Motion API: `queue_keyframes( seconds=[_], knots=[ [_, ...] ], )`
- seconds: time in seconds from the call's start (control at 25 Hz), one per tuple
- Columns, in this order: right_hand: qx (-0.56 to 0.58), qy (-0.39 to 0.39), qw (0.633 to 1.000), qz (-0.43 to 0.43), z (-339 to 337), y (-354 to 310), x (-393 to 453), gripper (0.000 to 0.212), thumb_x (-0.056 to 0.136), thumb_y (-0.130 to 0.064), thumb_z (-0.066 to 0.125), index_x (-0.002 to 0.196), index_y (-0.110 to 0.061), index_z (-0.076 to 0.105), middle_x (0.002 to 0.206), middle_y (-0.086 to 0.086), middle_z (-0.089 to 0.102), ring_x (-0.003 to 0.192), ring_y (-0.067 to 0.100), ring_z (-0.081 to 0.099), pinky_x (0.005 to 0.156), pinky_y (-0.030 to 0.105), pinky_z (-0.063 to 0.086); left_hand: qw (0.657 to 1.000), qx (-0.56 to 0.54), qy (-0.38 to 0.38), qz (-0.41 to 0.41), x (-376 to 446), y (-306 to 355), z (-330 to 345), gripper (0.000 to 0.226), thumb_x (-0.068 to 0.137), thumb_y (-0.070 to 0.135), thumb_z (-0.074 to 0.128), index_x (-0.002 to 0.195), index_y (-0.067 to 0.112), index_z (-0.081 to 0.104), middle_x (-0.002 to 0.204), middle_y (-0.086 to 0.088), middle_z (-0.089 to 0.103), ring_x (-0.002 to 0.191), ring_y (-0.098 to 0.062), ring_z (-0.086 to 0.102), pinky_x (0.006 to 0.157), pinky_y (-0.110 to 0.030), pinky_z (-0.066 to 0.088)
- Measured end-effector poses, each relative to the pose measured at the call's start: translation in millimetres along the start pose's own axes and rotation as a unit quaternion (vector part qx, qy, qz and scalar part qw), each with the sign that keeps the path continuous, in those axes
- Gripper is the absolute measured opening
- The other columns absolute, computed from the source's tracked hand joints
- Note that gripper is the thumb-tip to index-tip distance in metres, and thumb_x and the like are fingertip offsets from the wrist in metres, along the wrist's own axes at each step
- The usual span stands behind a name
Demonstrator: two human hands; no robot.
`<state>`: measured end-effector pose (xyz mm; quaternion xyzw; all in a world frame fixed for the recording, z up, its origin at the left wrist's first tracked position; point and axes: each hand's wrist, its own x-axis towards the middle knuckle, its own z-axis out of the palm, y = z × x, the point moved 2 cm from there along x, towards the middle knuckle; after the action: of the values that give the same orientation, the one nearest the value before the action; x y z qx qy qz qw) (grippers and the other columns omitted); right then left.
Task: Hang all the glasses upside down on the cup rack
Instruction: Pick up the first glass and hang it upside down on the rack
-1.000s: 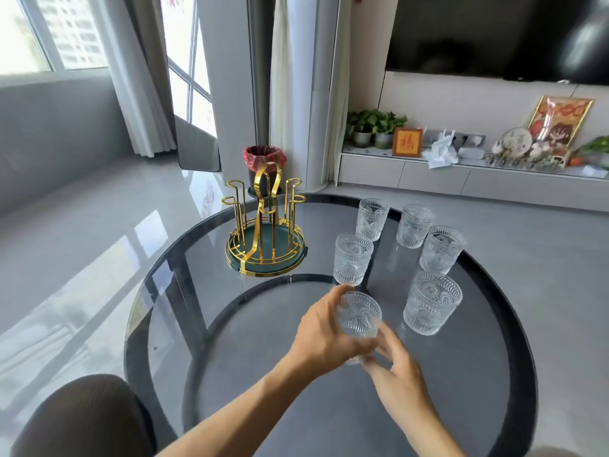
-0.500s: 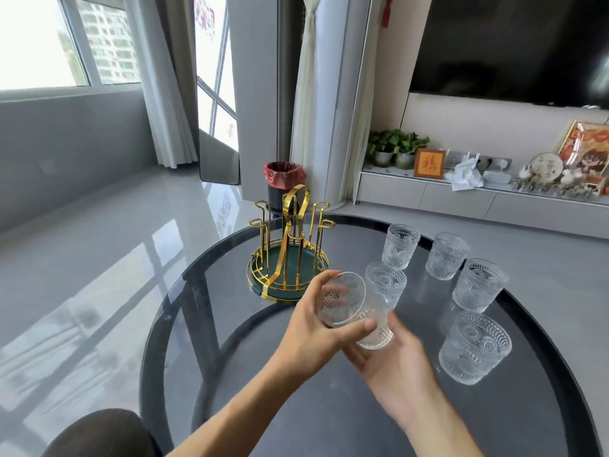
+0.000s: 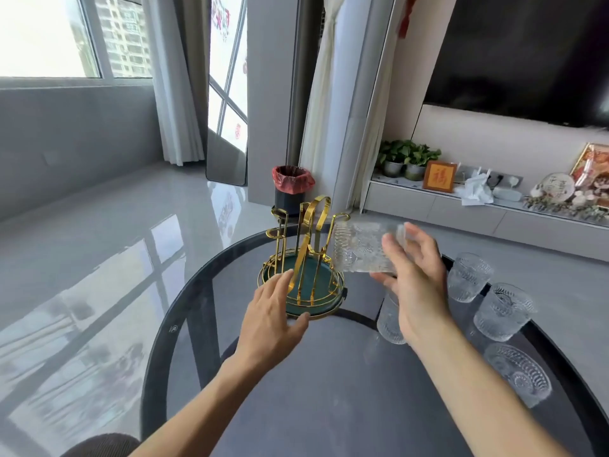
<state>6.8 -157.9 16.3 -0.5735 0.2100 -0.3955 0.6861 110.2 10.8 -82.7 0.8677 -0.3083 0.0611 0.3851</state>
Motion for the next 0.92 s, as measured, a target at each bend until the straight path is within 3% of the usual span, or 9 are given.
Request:
queue_keyframes(
  seconds=[0.12,0.28,0.52,0.64,0.76,0.92],
  knots=[
    [-0.208,-0.058,0.97,-0.115,37.2,-9.8,15.4,0.05,0.078,-0.03,0.078,0.122,-0.026,0.055,0.116,-0.017,0.057,0.107,0.004,0.055,0.086,0.035,0.049,0.997,0.05,-0.06,-0.014,-2.7,-10.0,11.0,0.077,0.086,0.041,0.063,0.152,0.021,0.028,0.156,0.0,0.038,0.14,-0.02,0.036,0.113,-0.037,0.033],
    [-0.461,-0.134,0.864,-0.149,70.0,6.1,21.2,0.05,0.075,-0.035,0.076,0.119,-0.027,0.054,0.124,-0.005,0.057,0.107,0.016,0.055,0.081,0.028,0.042,0.976,0.187,-0.115,0.002,-18.1,-18.7,24.2,0.076,0.09,0.053,0.051,0.153,0.021,0.023,0.163,-0.002,0.022,0.148,-0.024,0.023,0.119,-0.041,0.025],
    [-0.538,-0.223,0.798,-0.152,72.5,35.9,17.9,0.047,0.081,-0.038,0.071,0.122,-0.028,0.051,0.13,-0.005,0.056,0.11,0.022,0.058,0.077,0.03,0.04,0.965,0.23,-0.122,0.025,-17.7,-26.2,26.7,0.072,0.092,0.059,0.043,0.152,0.022,0.028,0.165,-0.001,0.015,0.149,-0.027,0.019,0.12,-0.045,0.02],
    [-0.541,-0.249,0.789,-0.15,71.8,37.8,15.8,0.05,0.086,-0.038,0.066,0.131,-0.027,0.048,0.14,-0.005,0.05,0.119,0.024,0.055,0.083,0.033,0.044,0.961,0.242,-0.131,0.02,-18.3,-29.8,27.1,0.071,0.092,0.058,0.044,0.151,0.022,0.031,0.166,-0.002,0.01,0.149,-0.028,0.018,0.119,-0.046,0.021],
    [-0.542,-0.267,0.786,-0.131,62.4,36.3,5.8,0.061,0.086,-0.036,0.065,0.142,-0.03,0.042,0.156,-0.003,0.033,0.134,0.027,0.044,0.102,0.041,0.042,0.968,0.22,-0.119,0.015,-24.5,-30.6,31.0,0.068,0.091,0.053,0.05,0.149,0.02,0.036,0.165,-0.006,0.019,0.149,-0.031,0.021,0.119,-0.047,0.024],
    [-0.427,-0.136,0.883,-0.14,-2.5,36.3,-17.3,0.044,0.086,-0.021,0.064,0.129,-0.02,0.056,0.136,-0.004,0.054,0.118,0.017,0.055,0.096,0.033,0.046,0.983,0.144,-0.08,0.082,-51.4,0.4,45.5,0.064,0.083,0.041,0.064,0.141,0.017,0.05,0.149,-0.005,0.049,0.136,-0.027,0.046,0.109,-0.042,0.04]
  ],
)
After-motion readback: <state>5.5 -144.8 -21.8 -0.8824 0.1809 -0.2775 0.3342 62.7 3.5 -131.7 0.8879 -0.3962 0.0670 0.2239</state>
